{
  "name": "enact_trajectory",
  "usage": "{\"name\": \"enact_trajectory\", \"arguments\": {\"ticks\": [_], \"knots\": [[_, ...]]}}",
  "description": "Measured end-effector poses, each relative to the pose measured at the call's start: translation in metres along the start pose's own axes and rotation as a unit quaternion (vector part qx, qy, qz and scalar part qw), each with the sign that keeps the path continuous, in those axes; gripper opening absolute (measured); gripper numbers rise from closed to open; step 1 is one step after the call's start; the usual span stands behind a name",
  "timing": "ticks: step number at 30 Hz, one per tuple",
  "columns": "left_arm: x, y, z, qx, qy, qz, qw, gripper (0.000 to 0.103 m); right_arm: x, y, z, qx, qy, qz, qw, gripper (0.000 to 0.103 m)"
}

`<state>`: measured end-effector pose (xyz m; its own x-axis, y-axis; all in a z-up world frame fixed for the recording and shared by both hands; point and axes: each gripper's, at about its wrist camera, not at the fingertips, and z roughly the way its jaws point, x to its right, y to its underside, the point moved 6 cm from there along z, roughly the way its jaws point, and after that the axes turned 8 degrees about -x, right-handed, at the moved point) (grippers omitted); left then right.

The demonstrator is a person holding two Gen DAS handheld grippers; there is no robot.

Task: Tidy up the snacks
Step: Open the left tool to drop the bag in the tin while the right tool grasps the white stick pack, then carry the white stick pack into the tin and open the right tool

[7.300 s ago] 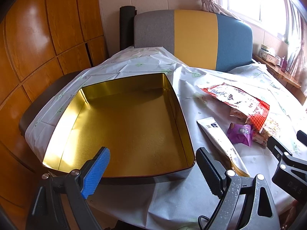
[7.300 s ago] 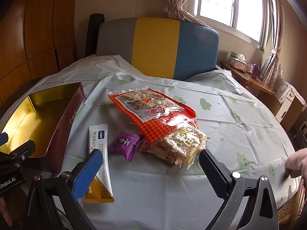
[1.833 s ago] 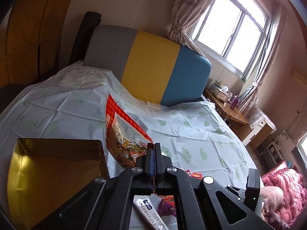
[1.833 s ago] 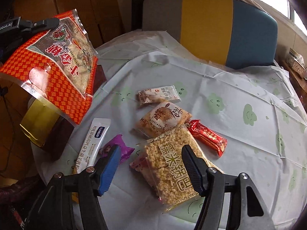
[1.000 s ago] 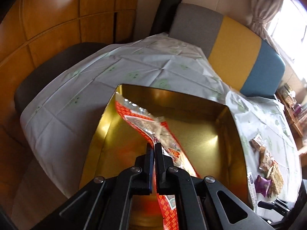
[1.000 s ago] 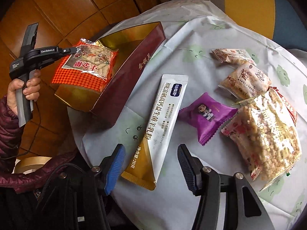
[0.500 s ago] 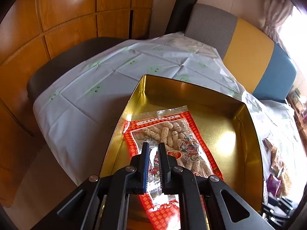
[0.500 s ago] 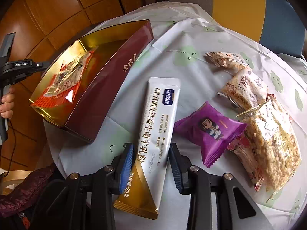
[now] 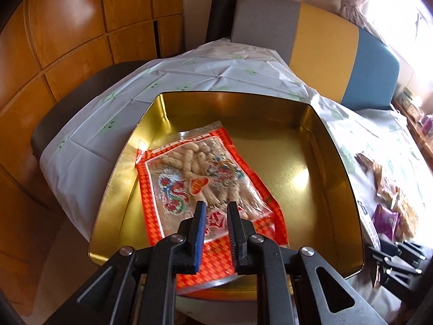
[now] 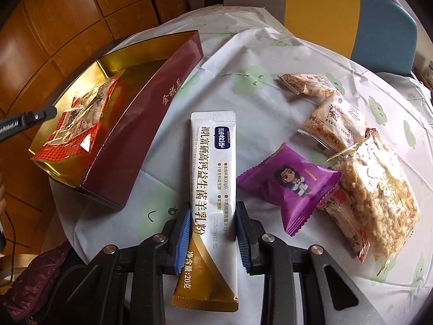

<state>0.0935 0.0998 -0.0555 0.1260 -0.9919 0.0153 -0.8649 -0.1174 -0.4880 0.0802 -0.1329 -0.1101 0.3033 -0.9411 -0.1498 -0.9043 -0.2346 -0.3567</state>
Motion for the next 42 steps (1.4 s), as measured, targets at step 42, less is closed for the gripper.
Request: {"name": "enact_trajectory", "arguments": {"ticks": [42], "knots": [[-0.023, 0.006, -0.038, 0.082, -0.069, -0.01, 0.9942, 0.023, -0.098, -0.125, -0.029, 0.057, -0.083, 0.022, 0.995, 0.026]]}}
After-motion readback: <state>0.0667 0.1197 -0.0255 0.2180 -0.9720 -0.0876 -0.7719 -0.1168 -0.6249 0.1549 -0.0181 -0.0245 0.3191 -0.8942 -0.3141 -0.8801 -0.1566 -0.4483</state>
